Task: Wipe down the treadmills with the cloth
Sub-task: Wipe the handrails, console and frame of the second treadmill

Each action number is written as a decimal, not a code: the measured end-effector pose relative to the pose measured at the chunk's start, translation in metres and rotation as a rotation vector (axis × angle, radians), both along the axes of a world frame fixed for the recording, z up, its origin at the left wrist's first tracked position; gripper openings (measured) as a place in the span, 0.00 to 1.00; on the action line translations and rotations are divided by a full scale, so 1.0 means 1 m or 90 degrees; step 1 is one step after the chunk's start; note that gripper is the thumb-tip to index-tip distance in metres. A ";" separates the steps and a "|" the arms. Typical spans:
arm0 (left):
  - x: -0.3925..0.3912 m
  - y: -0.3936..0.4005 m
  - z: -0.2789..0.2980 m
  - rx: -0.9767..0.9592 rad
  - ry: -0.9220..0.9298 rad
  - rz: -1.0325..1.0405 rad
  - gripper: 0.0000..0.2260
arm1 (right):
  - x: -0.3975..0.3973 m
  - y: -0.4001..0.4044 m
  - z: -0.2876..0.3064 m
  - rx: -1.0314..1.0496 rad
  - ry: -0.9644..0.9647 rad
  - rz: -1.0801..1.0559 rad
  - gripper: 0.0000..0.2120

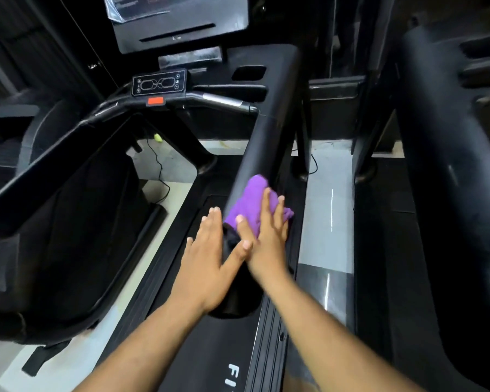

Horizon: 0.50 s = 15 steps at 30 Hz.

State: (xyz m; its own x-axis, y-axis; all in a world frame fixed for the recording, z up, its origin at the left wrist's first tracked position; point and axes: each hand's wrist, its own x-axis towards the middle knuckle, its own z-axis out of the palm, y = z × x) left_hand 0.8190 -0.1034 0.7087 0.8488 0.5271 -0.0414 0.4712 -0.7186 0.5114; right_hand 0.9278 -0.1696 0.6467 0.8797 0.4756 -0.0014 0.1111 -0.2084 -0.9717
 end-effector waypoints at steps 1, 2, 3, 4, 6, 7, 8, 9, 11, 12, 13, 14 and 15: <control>0.004 0.004 0.002 -0.007 0.003 0.004 0.54 | -0.005 -0.001 0.004 -0.035 -0.034 0.026 0.35; 0.010 0.009 0.004 -0.017 0.010 0.012 0.55 | 0.007 0.005 0.006 -0.063 -0.054 0.047 0.32; 0.015 0.013 0.005 -0.020 0.020 0.011 0.57 | 0.027 0.015 0.012 -0.089 -0.069 0.060 0.30; 0.024 0.017 0.007 -0.017 0.029 0.006 0.58 | 0.054 0.027 0.018 -0.107 -0.084 0.065 0.28; 0.043 0.025 0.011 -0.006 0.041 0.007 0.58 | 0.110 0.054 0.029 -0.127 -0.095 0.075 0.26; 0.053 0.026 0.012 0.000 0.052 0.006 0.57 | 0.135 0.062 0.035 -0.132 -0.084 0.076 0.26; 0.060 0.026 0.012 0.013 0.063 0.003 0.56 | 0.150 0.068 0.036 -0.141 -0.073 0.073 0.26; 0.066 0.026 0.012 0.029 0.068 -0.003 0.54 | 0.156 0.069 0.036 -0.148 -0.075 0.074 0.27; 0.069 0.026 0.011 0.040 0.068 -0.018 0.55 | 0.136 0.055 0.032 -0.147 -0.102 0.097 0.28; 0.071 0.028 0.012 0.035 0.057 -0.020 0.57 | 0.118 0.046 0.026 -0.121 -0.124 0.107 0.29; 0.071 0.030 0.011 0.029 0.044 -0.017 0.57 | 0.095 0.032 0.020 -0.094 -0.144 0.120 0.29; 0.074 0.032 0.011 0.020 0.031 -0.010 0.57 | 0.079 0.022 0.014 -0.072 -0.162 0.136 0.29; 0.074 0.034 0.008 0.016 0.025 -0.007 0.56 | 0.072 0.019 0.008 -0.063 -0.172 0.146 0.30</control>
